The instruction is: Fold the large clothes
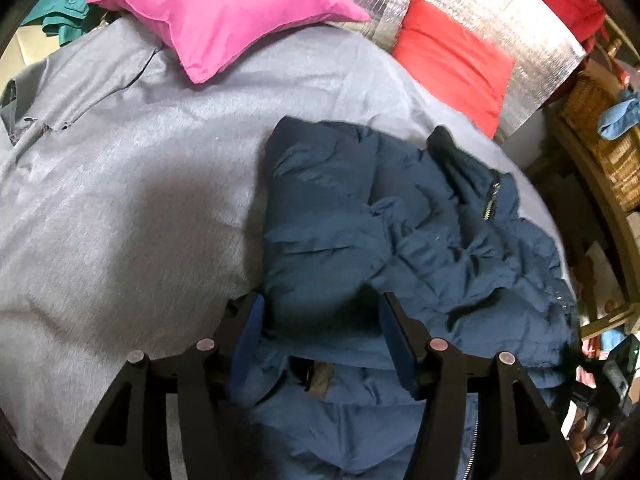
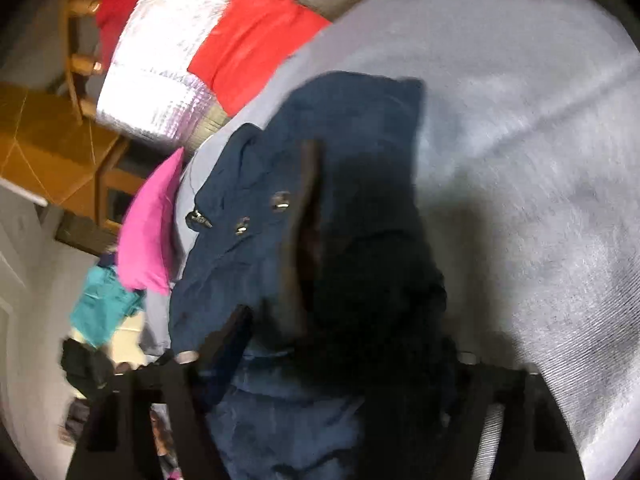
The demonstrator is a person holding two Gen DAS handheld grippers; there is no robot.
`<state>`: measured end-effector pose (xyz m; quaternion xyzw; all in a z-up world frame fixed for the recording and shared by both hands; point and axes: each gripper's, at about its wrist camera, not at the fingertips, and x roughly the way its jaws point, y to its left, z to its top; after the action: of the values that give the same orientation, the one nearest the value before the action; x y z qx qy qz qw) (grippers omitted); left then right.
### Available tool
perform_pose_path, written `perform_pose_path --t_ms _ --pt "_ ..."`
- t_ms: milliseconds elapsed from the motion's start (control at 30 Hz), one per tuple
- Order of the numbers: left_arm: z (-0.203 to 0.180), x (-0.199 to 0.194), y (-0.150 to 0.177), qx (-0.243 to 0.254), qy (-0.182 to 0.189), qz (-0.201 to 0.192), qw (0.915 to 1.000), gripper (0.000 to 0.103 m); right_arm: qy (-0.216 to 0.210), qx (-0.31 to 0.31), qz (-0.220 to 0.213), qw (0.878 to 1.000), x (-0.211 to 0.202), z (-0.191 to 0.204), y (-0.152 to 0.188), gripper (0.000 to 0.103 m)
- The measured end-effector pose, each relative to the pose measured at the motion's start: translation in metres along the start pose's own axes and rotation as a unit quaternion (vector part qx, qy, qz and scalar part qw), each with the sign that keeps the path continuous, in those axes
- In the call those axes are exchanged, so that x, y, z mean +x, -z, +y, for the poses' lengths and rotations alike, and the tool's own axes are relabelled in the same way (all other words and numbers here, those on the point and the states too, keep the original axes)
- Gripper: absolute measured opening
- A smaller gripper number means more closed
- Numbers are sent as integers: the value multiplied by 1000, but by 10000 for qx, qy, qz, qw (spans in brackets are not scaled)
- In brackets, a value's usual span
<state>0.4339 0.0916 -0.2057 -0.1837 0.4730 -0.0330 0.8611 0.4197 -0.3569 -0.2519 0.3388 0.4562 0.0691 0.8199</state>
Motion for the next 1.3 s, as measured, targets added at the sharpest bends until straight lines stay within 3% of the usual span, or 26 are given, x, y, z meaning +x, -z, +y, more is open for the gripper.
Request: perform_pose_path --t_ms 33,200,300,367,433,567,633,700,833,900,933,1100,1233,1300 --pt "1 -2 -1 -22 59 -45 10000 56 285 -265 -88 9992 -2 15 1 50" --pt "5 2 -1 -97 -129 73 9998 56 276 -623 -683 9953 -18 34 6 45" --pt "0 5 1 94 -367 136 9992 56 694 -316 -324 9966 7 13 5 45" --pt "-3 0 1 165 -407 100 9990 56 530 -124 -269 9982 8 4 6 52" --pt "0 -2 2 75 -356 114 9993 56 345 80 -258 9990 1 0 6 65" --pt "8 -9 4 -160 -289 112 9994 56 290 132 -362 9988 -17 -2 8 69" --pt "11 -23 5 -194 -257 -111 9994 56 361 170 -409 9984 -26 -2 9 69" --pt "10 -40 5 -154 -261 -461 9985 57 554 153 -783 9953 -43 1 11 69" --pt "-3 -62 5 110 -205 -1034 9944 62 553 -539 -1339 9880 -70 35 17 68" --pt "-14 -62 5 302 -86 -1089 9936 62 458 -926 -1384 9850 -69 60 19 57" --pt "-23 -60 6 465 -33 -1082 9930 62 404 -1130 -1304 9842 -64 74 20 50" --pt "-55 -30 13 1184 -395 -707 9897 62 284 -1514 -780 9850 -20 113 25 50" --pt "-45 2 15 1079 -884 -83 9902 62 412 -1504 -270 9874 22 114 31 50" --pt "-39 10 15 1001 -843 52 9914 62 703 -1341 335 9879 56 99 35 49"
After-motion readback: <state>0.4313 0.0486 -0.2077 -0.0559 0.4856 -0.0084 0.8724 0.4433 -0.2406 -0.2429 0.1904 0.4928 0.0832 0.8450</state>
